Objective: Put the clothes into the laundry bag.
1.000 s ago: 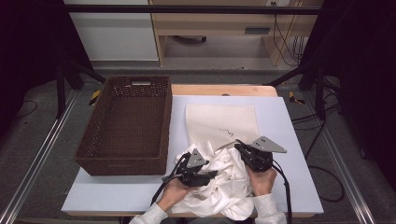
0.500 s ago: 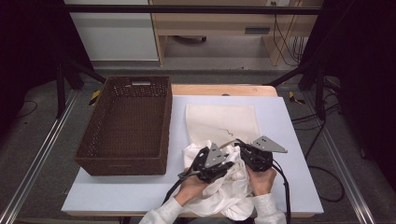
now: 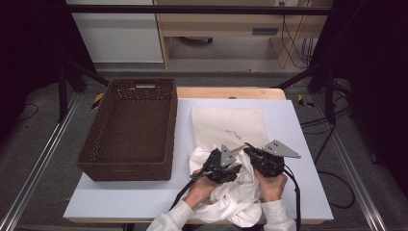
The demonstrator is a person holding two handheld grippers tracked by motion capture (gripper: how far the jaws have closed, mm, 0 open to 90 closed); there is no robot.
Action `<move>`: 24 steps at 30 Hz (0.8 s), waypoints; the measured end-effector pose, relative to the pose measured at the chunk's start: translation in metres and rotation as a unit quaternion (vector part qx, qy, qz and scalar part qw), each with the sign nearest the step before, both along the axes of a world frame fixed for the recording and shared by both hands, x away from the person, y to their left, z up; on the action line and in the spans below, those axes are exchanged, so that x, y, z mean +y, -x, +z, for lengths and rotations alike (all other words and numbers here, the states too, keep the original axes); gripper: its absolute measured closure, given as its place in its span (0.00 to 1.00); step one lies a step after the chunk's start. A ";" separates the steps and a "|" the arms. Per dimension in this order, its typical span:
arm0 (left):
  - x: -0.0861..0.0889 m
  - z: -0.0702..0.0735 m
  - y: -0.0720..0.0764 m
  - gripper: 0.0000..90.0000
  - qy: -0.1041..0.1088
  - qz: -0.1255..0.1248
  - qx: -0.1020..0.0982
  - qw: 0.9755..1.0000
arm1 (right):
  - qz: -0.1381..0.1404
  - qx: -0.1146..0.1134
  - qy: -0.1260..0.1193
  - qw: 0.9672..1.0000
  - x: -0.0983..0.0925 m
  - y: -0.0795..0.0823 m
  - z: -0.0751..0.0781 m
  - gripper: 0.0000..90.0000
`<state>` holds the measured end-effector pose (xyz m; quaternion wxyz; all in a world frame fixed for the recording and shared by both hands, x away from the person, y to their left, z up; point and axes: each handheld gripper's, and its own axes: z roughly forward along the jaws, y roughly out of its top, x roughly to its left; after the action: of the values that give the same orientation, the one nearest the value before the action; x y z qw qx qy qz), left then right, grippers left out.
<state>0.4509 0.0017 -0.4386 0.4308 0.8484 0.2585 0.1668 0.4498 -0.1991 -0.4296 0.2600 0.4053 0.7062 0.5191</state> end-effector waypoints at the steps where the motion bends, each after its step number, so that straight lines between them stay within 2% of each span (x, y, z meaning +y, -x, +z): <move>1: 0.000 0.000 0.000 0.35 0.000 0.000 0.000 1.000 | 0.000 0.000 0.000 1.000 0.000 0.000 0.000 0.97; 2: 0.013 0.006 0.006 0.31 -0.007 -0.002 -0.001 1.000 | -0.001 0.001 0.001 1.000 0.000 0.000 -0.001 0.97; 3: 0.013 0.006 0.006 0.28 -0.007 -0.002 -0.001 1.000 | -0.001 0.001 0.001 1.000 0.000 0.000 -0.001 0.97; 5: 0.029 0.008 0.012 0.27 -0.015 -0.002 -0.001 1.000 | -0.001 0.000 0.003 1.000 0.001 -0.001 -0.001 0.97; 6: 0.043 0.002 0.016 0.26 -0.016 -0.002 0.008 1.000 | -0.002 0.001 0.006 1.000 0.001 0.000 -0.001 0.97; 7: 0.043 0.002 0.016 0.26 -0.016 -0.002 0.008 1.000 | -0.003 0.000 0.008 1.000 0.001 0.000 -0.001 0.97; 9: 0.052 -0.009 0.017 0.26 -0.022 0.003 0.021 1.000 | -0.003 0.001 0.007 1.000 0.002 0.000 -0.002 0.97; 10: 0.055 -0.015 0.015 0.26 -0.016 0.002 0.030 0.999 | -0.001 0.003 0.007 1.000 0.002 -0.001 -0.002 0.97; 12: 0.057 -0.024 0.009 0.29 0.014 0.003 0.067 0.998 | 0.000 0.004 0.009 1.000 0.003 -0.002 -0.003 0.97; 13: 0.056 -0.025 0.008 0.32 0.021 0.001 0.068 0.997 | 0.001 0.005 0.012 1.000 0.004 -0.002 -0.004 0.97; 16: 0.051 -0.024 0.007 0.48 0.017 0.000 0.060 0.998 | 0.002 0.005 0.013 1.000 0.004 -0.002 -0.004 0.97; 19: 0.049 -0.020 0.011 0.68 0.008 0.009 0.037 0.999 | 0.003 0.005 0.012 1.000 0.004 -0.002 -0.004 0.97; 22: 0.050 -0.009 0.017 0.89 0.020 0.012 0.018 1.000 | 0.003 0.006 0.012 1.000 0.004 -0.002 -0.004 0.97; 24: 0.052 -0.001 0.021 0.90 0.028 0.014 0.008 0.999 | 0.003 0.006 0.011 1.000 0.004 -0.002 -0.004 0.97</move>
<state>0.4303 0.0541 -0.4391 0.4497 0.8338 0.2780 0.1589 0.4518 -0.1950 -0.4333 0.2591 0.4033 0.7144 0.5097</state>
